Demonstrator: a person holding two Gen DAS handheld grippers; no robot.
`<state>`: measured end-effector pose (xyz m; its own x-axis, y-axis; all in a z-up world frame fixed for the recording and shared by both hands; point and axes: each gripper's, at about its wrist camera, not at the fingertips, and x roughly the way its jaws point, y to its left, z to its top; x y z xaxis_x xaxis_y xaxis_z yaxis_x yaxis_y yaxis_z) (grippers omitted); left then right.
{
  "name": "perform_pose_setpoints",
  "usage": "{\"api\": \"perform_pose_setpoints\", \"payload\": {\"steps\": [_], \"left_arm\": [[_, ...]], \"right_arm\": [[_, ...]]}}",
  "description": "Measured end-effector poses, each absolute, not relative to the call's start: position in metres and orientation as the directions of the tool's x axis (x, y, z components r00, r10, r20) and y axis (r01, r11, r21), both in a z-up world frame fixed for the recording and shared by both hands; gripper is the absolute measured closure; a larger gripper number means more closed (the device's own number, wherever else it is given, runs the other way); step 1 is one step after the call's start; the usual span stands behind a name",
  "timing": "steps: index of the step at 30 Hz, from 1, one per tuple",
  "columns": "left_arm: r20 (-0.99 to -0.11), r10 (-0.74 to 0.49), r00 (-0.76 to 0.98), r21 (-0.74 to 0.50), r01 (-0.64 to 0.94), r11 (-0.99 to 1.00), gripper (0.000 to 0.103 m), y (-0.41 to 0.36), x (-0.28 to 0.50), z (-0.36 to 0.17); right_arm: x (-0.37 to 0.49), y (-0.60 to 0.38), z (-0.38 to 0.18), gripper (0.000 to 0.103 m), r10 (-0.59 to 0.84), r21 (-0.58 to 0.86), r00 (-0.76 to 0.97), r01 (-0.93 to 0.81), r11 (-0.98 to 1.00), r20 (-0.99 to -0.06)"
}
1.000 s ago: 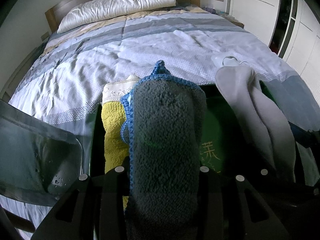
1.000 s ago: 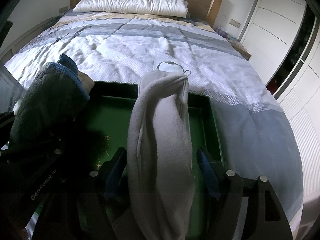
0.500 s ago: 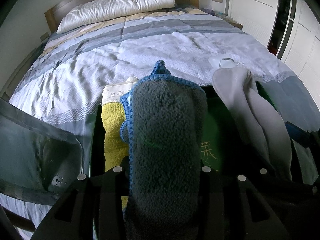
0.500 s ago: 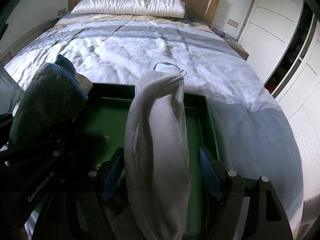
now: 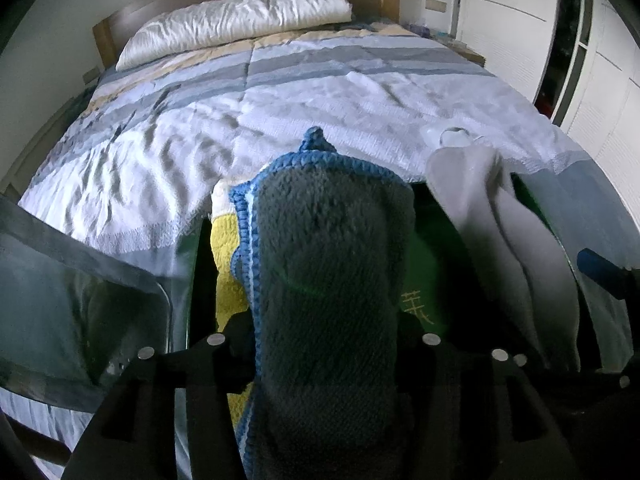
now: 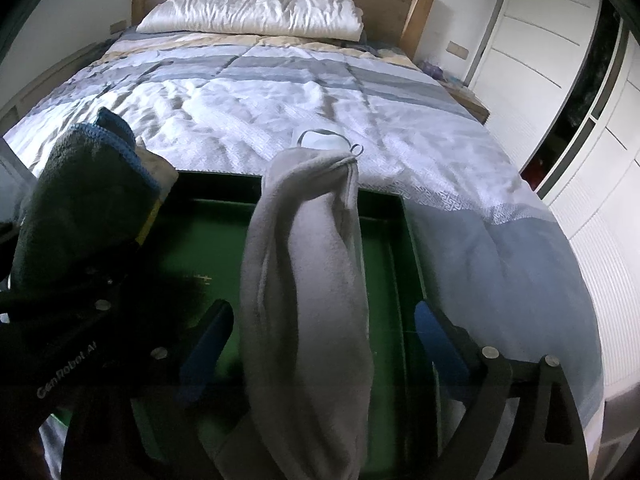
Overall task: Organize soft objects
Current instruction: 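Lower the towel and fleece cloth into the green tray beside the yellow roll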
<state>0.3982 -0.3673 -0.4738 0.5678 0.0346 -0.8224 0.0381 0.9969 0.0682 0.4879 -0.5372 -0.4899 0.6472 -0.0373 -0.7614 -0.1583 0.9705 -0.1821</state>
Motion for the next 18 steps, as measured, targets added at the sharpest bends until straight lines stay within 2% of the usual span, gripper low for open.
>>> {"api": "perform_pose_setpoints", "payload": {"steps": [9,13,18], "left_arm": [[-0.803,0.026,0.595,0.06,0.037,0.998,0.046,-0.366,0.398,-0.46],[-0.8,0.027,0.599,0.054,0.028,0.998,0.043,-0.364,0.399,-0.456],[-0.793,0.022,0.609,0.054,0.033,0.998,0.041,-0.364,0.398,-0.451]], "right_arm": [[0.485,-0.538,-0.487,0.008,-0.039,-0.176,0.648,-0.147,0.973,-0.76],[0.482,-0.54,-0.484,0.002,-0.048,-0.178,0.656,-0.133,0.975,-0.753],[0.479,-0.539,-0.481,0.001,-0.046,-0.177,0.662,-0.132,0.975,-0.748]]}}
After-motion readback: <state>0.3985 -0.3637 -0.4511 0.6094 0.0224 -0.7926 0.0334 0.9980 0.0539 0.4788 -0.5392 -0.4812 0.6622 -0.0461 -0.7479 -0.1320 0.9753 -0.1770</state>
